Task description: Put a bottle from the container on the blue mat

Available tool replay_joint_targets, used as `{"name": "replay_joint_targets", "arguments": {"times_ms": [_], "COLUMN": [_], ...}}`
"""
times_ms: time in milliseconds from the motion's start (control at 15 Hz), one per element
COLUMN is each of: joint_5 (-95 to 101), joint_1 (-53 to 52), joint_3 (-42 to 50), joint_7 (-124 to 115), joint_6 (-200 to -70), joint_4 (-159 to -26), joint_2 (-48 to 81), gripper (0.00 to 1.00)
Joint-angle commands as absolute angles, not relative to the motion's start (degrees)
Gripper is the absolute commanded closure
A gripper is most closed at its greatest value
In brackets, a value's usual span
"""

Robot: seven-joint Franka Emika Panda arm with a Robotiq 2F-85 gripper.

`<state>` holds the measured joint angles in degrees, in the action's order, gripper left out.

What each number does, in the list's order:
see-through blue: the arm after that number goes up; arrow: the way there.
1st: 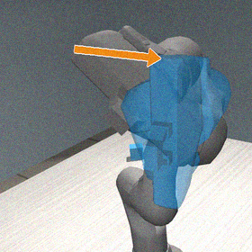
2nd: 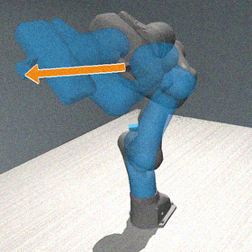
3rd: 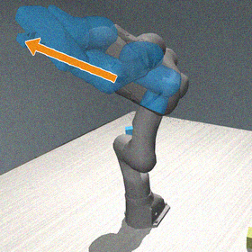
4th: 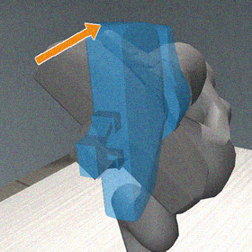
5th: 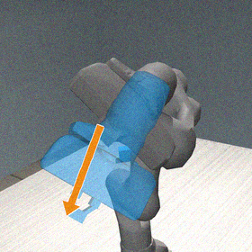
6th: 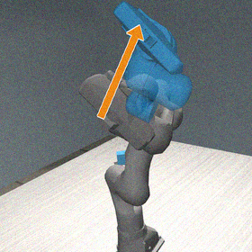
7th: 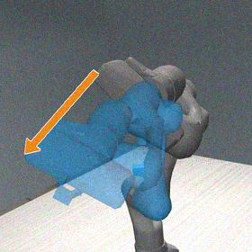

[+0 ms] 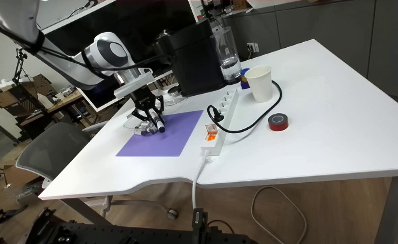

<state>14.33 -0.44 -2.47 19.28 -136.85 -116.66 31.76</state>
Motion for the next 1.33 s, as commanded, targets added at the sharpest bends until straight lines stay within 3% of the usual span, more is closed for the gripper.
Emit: {"name": "replay_joint_targets", "arguments": {"times_ms": [0,133,200,267,667,800,1267], "joint_5": [13.72,13.51,13.37,13.18,12.27,11.02,7.50], "joint_1": [-0.38,-0.17,-0.11,-0.06,-0.18,-0.18,-0.63], "joint_3": [-2.00,-1.97,-1.96,-1.95,-1.64,-1.65,-1.95], "joint_7": [17.27,17.19,17.16,17.11,15.74,14.12,11.25], "joint_6": [-136.63,-136.40,-136.23,-136.19,-135.97,-134.97,-132.31], "joint_4": [-114.98,-114.65,-114.53,-114.45,-115.87,-117.06,-122.44], "joint_2": [33.05,33.55,33.73,33.84,31.38,29.18,18.69], "gripper": [0.93,0.93,0.48,0.47,0.06,0.00,0.00]}}
